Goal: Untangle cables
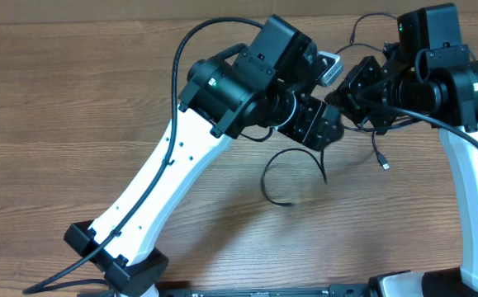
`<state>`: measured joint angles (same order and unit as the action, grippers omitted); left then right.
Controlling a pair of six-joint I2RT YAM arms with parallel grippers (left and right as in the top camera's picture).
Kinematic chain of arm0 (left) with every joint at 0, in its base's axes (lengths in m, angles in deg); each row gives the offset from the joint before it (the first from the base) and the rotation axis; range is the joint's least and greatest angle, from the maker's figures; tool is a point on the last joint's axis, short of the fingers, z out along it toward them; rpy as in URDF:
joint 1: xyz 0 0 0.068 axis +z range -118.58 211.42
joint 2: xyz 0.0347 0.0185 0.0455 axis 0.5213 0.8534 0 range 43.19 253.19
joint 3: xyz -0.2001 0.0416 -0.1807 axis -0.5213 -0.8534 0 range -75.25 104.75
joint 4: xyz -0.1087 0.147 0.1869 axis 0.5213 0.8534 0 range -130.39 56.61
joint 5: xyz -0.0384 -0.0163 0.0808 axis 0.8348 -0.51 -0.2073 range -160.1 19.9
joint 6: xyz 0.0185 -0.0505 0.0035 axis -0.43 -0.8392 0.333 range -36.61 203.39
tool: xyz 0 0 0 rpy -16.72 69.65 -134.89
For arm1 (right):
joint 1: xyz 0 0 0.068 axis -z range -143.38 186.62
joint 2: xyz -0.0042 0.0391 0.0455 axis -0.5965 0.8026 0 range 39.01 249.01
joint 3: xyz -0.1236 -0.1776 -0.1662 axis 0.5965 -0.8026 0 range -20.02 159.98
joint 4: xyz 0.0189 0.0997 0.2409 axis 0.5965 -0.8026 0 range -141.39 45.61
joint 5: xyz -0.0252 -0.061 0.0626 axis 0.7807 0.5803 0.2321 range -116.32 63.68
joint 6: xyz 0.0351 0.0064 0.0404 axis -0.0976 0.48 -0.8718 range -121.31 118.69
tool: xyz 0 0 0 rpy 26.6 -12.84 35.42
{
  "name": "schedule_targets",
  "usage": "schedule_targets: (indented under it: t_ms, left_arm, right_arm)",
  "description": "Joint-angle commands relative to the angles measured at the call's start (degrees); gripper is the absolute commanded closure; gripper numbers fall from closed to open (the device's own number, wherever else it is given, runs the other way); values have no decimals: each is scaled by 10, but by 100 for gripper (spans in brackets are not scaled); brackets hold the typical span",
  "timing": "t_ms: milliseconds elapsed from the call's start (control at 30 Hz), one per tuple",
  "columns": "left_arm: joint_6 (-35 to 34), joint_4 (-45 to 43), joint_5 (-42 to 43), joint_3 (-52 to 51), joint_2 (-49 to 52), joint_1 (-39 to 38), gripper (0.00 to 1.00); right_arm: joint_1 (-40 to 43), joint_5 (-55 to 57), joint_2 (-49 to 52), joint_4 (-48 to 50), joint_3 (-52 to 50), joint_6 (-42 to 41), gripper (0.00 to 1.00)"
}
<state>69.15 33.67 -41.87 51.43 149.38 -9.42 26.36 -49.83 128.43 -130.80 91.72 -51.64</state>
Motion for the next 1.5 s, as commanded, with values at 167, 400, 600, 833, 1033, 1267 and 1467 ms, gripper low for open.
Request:
schedule_targets:
  t_ms: [167, 400, 600, 833, 1033, 1267, 1467]
  left_arm:
    - [-36, 24, -2, -2, 3, 54, 0]
    - [-36, 52, 45, -2, 3, 130, 0]
    - [-38, 91, 44, -2, 3, 186, 0]
    - [-37, 116, 42, -2, 3, 203, 1]
    - [-35, 124, 42, -2, 3, 203, 0]
    - [-33, 132, 18, -2, 3, 203, 0]
    - [-33, 134, 12, -2, 3, 203, 1]
  right_arm:
    - [-1, 16, -36, 15, 9, 136, 96]
    - [-1, 13, -89, 1, 9, 239, 96]
    - [-2, -88, -137, -37, 9, 315, 96]
    - [4, -36, -155, -106, 4, 311, 96]
    - [20, 17, -159, -106, -49, 282, 96]
    - [98, 87, -159, -106, -131, 275, 96]
    - [205, 177, -158, -99, -214, 274, 96]
